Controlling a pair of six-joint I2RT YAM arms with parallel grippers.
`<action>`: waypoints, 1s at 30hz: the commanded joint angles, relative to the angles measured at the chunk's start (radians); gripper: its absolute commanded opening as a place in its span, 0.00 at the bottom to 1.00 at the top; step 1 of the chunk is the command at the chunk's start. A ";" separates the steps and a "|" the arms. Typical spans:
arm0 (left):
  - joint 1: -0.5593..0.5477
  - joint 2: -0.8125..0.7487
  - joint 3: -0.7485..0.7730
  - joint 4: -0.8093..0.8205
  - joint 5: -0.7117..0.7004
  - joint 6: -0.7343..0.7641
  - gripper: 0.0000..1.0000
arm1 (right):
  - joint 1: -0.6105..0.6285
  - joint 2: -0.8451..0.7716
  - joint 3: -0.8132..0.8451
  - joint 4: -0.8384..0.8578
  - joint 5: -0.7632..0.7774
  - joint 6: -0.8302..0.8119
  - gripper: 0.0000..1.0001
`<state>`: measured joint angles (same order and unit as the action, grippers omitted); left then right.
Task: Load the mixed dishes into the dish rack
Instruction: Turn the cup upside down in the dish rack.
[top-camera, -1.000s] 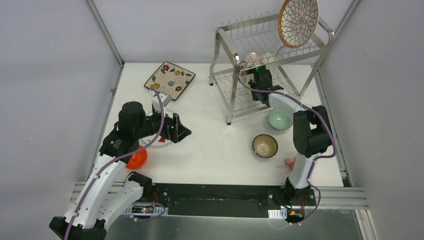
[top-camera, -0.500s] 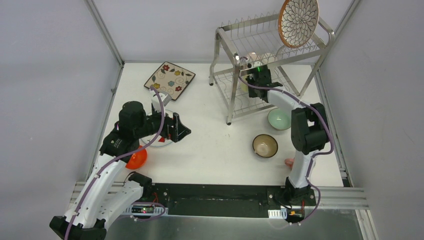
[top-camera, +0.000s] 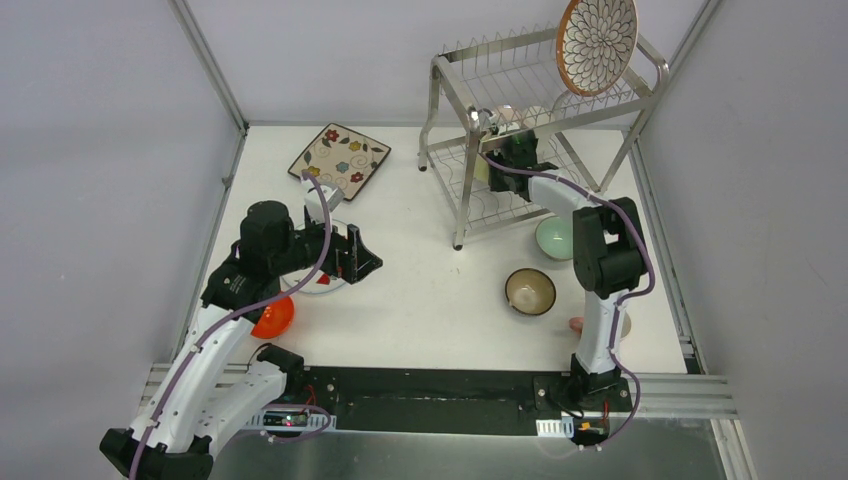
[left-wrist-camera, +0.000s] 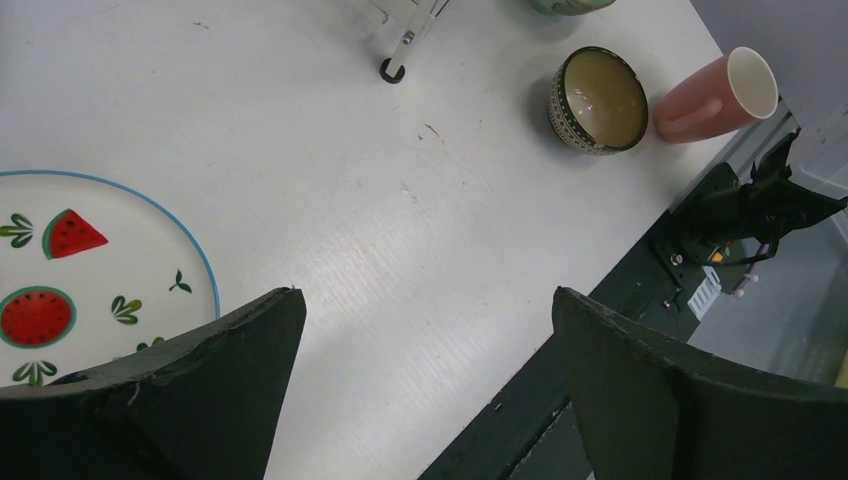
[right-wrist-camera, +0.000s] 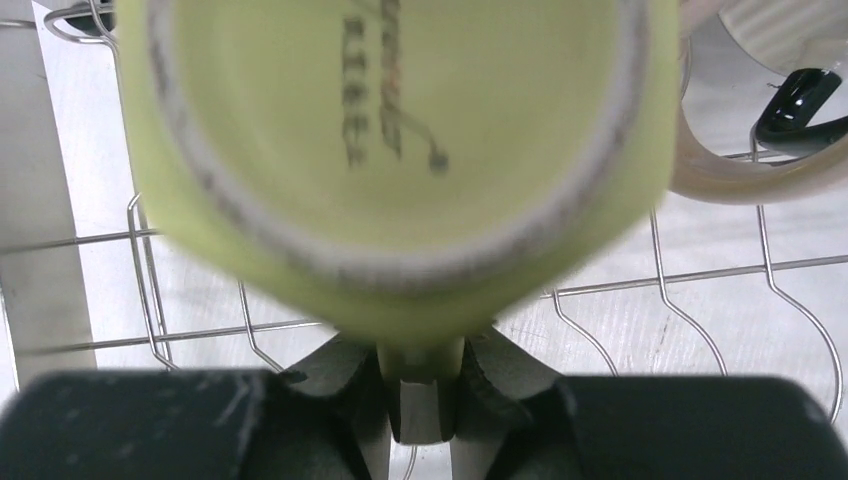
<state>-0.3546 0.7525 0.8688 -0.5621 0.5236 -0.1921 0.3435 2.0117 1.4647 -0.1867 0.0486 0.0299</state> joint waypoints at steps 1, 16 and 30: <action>-0.009 0.005 0.017 -0.004 -0.017 0.019 0.99 | -0.004 -0.037 0.035 0.090 0.007 0.002 0.26; -0.007 0.017 0.017 -0.004 -0.019 0.016 0.99 | -0.002 -0.118 -0.033 0.025 0.032 -0.025 0.40; -0.007 0.030 0.019 -0.003 -0.022 0.017 0.99 | -0.003 -0.046 0.038 0.042 -0.033 -0.025 0.14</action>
<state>-0.3546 0.7795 0.8688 -0.5625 0.5220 -0.1921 0.3435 1.9541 1.4342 -0.1860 0.0441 0.0093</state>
